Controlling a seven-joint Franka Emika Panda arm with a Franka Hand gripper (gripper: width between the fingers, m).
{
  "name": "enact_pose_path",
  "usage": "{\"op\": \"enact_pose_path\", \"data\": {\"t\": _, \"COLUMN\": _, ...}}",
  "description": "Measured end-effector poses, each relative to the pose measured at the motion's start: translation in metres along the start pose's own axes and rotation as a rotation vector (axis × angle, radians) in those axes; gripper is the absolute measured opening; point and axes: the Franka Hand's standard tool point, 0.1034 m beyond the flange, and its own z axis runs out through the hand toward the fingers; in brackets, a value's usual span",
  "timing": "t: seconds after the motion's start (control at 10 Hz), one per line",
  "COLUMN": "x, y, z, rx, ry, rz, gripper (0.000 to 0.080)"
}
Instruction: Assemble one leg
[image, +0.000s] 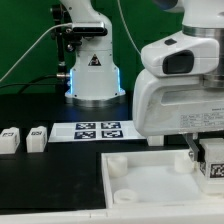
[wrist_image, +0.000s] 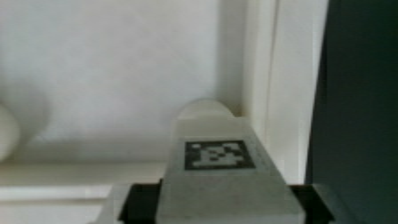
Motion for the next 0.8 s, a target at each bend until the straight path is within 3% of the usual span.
{"op": "enact_pose_path", "data": {"t": 0.1, "x": -0.0001, "y": 0.0004, "z": 0.0004, "rx": 0.009, "ry": 0.021, "rz": 0.175, "gripper": 0.0292}}
{"op": "enact_pose_path", "data": {"t": 0.2, "x": -0.0007, "y": 0.0023, "z": 0.0008, "rx": 0.044, "ry": 0.033, "rz": 0.363, "gripper": 0.0292}}
{"op": "enact_pose_path", "data": {"t": 0.3, "x": -0.0020, "y": 0.0048, "z": 0.0007, "rx": 0.098, "ry": 0.046, "rz": 0.552, "gripper": 0.0293}}
{"op": "enact_pose_path", "data": {"t": 0.5, "x": -0.0053, "y": 0.0061, "z": 0.0007, "rx": 0.154, "ry": 0.063, "rz": 0.758, "gripper": 0.0293}}
{"op": "enact_pose_path", "data": {"t": 0.8, "x": -0.0058, "y": 0.0051, "z": 0.0009, "rx": 0.176, "ry": 0.030, "rz": 1.075, "gripper": 0.0293}}
